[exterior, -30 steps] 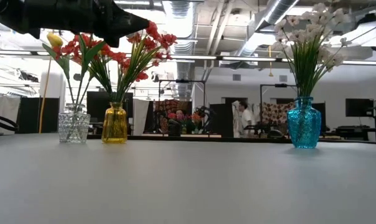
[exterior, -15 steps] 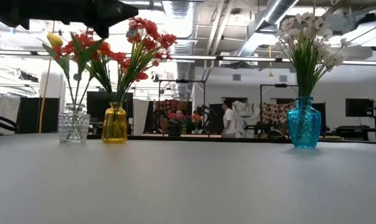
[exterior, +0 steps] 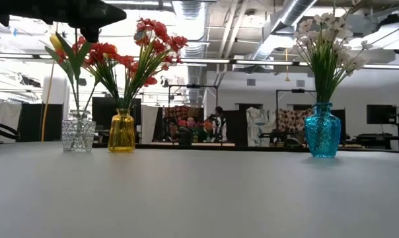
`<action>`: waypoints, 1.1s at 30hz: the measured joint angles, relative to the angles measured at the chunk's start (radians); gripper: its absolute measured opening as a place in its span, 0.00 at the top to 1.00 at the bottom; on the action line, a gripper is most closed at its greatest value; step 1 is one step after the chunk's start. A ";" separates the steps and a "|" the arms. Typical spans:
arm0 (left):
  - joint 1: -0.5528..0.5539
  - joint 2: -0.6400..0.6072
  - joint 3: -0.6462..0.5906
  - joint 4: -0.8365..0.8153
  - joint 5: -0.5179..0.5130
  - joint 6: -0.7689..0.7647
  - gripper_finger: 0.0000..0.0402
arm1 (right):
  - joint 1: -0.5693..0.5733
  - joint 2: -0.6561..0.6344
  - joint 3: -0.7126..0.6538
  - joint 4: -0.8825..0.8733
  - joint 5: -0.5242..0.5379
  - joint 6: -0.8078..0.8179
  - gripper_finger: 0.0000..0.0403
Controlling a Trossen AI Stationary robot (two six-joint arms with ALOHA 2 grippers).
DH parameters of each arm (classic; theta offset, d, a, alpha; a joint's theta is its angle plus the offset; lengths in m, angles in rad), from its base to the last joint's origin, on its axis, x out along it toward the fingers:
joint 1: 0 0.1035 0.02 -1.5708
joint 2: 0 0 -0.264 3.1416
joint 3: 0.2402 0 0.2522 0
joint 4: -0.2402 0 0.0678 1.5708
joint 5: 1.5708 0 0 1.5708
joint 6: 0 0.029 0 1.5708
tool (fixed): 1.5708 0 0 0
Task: Sort flowers into vase by color
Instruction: Return to Home Position
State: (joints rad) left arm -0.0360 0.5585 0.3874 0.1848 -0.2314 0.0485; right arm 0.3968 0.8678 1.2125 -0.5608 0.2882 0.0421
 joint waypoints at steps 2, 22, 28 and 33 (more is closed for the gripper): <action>0.000 -0.009 0.000 -0.015 0.000 0.013 1.00 | 0.035 0.038 0.000 0.021 0.011 -0.005 0.56; 0.000 -0.166 -0.175 0.024 0.001 -0.024 1.00 | 0.409 0.294 -0.033 0.003 0.289 0.076 0.89; 0.000 -0.169 -0.175 0.042 0.001 -0.024 1.00 | 0.368 0.282 -0.179 0.140 0.202 0.082 0.96; 0.000 -0.169 -0.175 0.041 0.001 -0.022 1.00 | 0.329 0.213 -0.364 0.306 0.137 0.095 0.93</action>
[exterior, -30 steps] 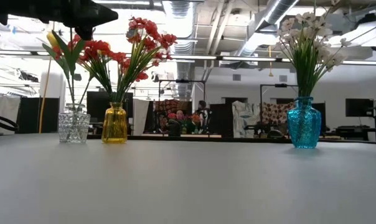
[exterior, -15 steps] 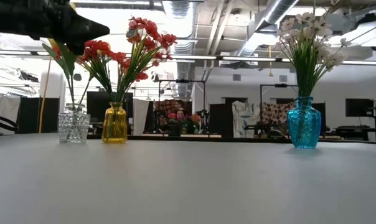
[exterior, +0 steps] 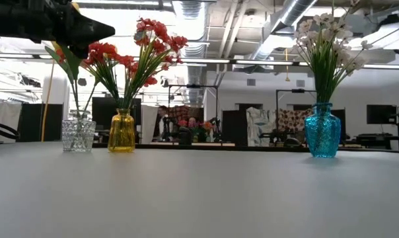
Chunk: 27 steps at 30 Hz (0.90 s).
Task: Sort flowers into vase by color
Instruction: Return to Home Position
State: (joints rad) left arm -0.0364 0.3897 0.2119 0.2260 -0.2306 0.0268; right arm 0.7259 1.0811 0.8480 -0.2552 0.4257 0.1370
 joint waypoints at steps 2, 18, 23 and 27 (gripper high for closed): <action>0.000 0.000 0.000 0.000 0.000 0.002 1.00 | -0.006 -0.038 -0.087 0.078 -0.004 0.022 0.90; 0.000 0.000 0.000 0.024 -0.001 0.046 1.00 | -0.235 -0.300 -0.734 0.753 -0.007 0.007 0.92; 0.000 -0.018 -0.001 0.015 -0.001 0.092 1.00 | -0.377 -0.323 -0.766 0.759 -0.039 -0.020 0.92; 0.000 -0.086 -0.001 -0.009 -0.020 0.125 1.00 | -0.443 -0.357 -0.770 0.752 -0.069 -0.103 0.94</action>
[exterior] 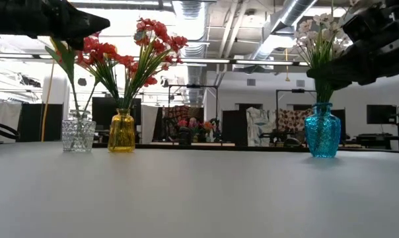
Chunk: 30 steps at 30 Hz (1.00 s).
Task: Sort flowers into vase by color
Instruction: Return to Home Position
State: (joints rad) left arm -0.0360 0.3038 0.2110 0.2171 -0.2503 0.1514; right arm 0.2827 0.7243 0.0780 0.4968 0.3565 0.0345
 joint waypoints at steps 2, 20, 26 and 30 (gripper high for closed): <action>0.000 -0.055 0.000 -0.050 -0.002 0.003 1.00 | -0.022 -0.031 0.000 -0.022 -0.014 -0.024 0.94; 0.000 -0.302 -0.092 -0.230 -0.006 -0.004 1.00 | -0.157 -0.439 0.000 -0.405 -0.019 -0.062 0.92; 0.001 -0.299 -0.200 -0.049 -0.031 0.015 1.00 | -0.180 -0.582 0.000 -0.522 -0.018 -0.064 0.93; 0.002 -0.300 -0.200 -0.061 -0.033 0.032 1.00 | -0.200 -0.682 0.000 -0.622 -0.018 -0.062 0.93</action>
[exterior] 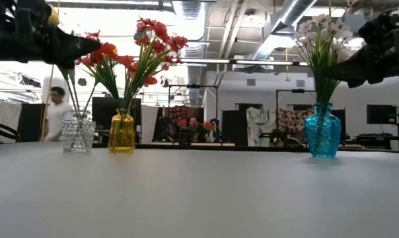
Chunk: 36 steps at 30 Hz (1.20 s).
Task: Sort flowers into vase by color
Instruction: Return to Home Position
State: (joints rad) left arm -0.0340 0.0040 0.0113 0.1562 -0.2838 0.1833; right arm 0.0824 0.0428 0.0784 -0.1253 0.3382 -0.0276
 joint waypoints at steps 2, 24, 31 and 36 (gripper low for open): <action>0.000 0.000 0.000 0.000 -0.001 0.010 1.00 | -0.012 -0.043 0.000 -0.035 0.001 0.001 0.92; 0.001 0.000 0.000 -0.094 0.011 0.041 1.00 | -0.098 -0.040 0.001 -0.062 -0.132 0.007 0.93; 0.001 0.000 0.000 -0.094 0.017 0.037 1.00 | -0.098 -0.040 -0.010 -0.019 -0.142 -0.005 0.92; 0.001 0.000 0.000 -0.094 0.017 0.038 1.00 | -0.098 -0.040 -0.065 0.148 -0.193 -0.080 0.93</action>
State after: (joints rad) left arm -0.0334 0.0044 0.0109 0.0620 -0.2672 0.2209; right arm -0.0158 0.0028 0.0135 0.0224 0.1456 -0.1078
